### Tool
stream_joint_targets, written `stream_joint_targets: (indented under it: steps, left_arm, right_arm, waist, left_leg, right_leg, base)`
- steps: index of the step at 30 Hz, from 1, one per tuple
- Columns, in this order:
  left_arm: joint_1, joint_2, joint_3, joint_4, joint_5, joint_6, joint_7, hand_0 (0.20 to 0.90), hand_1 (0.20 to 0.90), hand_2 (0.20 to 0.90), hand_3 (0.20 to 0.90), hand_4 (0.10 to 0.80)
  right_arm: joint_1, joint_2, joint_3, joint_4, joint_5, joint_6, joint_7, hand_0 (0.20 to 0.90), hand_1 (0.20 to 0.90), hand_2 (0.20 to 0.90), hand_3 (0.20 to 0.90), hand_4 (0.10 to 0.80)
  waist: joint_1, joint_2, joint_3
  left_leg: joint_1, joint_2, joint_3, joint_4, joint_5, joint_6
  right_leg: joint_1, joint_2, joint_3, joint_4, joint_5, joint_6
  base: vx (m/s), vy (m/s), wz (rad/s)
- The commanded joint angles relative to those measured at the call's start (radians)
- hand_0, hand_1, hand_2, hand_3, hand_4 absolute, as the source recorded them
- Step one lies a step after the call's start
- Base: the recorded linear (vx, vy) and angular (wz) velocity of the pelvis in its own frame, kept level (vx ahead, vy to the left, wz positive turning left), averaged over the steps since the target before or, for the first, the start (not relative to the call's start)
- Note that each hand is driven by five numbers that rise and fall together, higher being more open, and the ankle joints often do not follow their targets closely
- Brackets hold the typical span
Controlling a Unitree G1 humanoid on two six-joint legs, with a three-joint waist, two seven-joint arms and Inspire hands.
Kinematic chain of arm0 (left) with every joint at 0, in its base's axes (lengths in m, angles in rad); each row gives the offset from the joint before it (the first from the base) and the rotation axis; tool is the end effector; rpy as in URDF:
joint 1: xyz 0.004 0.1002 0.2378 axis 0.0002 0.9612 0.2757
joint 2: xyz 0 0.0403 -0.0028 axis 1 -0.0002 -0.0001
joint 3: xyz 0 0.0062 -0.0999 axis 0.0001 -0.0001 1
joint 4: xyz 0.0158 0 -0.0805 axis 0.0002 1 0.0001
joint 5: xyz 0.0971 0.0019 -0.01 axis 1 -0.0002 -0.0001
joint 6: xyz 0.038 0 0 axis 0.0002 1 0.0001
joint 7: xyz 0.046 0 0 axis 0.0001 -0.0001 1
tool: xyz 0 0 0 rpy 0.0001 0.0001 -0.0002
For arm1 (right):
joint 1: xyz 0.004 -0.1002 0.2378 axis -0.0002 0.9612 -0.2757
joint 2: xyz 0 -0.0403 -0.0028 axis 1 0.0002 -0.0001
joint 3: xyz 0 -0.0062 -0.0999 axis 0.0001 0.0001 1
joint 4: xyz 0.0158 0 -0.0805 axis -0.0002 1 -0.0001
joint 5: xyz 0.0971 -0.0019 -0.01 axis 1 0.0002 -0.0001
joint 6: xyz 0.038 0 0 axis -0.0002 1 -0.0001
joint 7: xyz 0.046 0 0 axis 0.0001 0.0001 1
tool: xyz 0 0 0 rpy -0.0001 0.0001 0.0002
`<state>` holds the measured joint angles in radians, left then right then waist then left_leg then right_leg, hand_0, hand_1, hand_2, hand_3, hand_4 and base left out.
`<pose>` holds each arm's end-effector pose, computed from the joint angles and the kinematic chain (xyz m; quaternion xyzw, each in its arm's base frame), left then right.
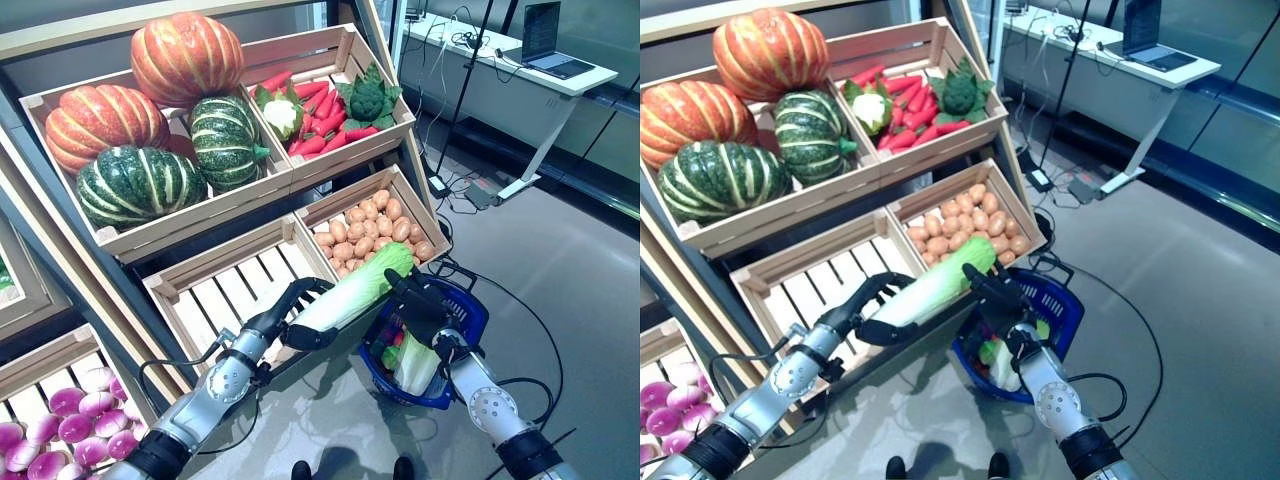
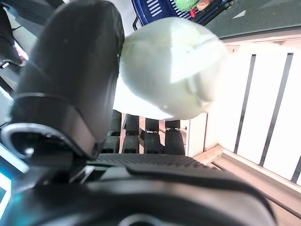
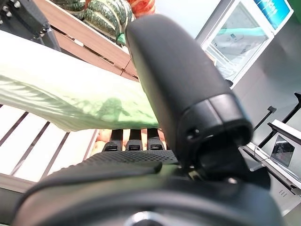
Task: Put vegetables into the basket
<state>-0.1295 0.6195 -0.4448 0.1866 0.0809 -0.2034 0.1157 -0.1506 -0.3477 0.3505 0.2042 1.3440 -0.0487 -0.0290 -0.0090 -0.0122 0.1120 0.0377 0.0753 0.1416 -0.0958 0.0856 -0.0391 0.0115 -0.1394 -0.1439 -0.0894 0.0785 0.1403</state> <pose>0.2082 0.1967 0.0400 0.3446 -0.0295 -0.1645 0.9237 0.2194 -0.1571 0.0319 0.4444 0.1274 0.0669 0.8842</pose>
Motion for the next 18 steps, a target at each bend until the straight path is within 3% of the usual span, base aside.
stream_joint_targets:
  steps: [1,2,18]
  left_arm:
    - [-0.173,-0.012,-0.044,-0.029,-0.008,-0.151,-0.009,0.300,0.300,0.300,0.300,0.400]
    - [-0.174,-0.013,-0.043,-0.025,-0.015,-0.154,-0.009,0.300,0.300,0.300,0.300,0.400]
    - [-0.182,-0.027,-0.052,-0.020,-0.026,-0.156,-0.015,0.300,0.300,0.300,0.300,0.400]
  right_arm:
    - [-0.161,0.085,0.061,-0.099,0.007,0.033,0.237,0.474,0.474,0.474,0.474,0.516]
    - [-0.162,0.083,0.060,-0.097,0.007,0.036,0.241,0.300,0.300,0.300,0.300,0.400]
    - [-0.173,0.095,0.049,-0.079,0.007,0.003,0.245,0.300,0.300,0.300,0.300,0.400]
  waist:
    - [0.013,-0.013,-0.048]
    - [0.013,-0.013,-0.048]
    - [0.014,-0.013,-0.045]
  left_leg:
    - [0.038,-0.001,0.007,0.009,-0.113,-0.014]
    - [0.037,0.000,0.006,0.009,-0.112,-0.015]
    - [0.040,0.007,0.002,0.009,-0.111,-0.020]
  right_leg:
    - [0.054,-0.043,-0.019,0.019,-0.047,0.035]
    - [0.054,-0.042,-0.019,0.020,-0.049,0.034]
    - [0.061,-0.041,-0.022,0.017,-0.051,0.033]
  base:
    - [0.000,0.000,0.00]
    - [0.000,0.000,0.00]
    - [0.000,0.000,0.00]
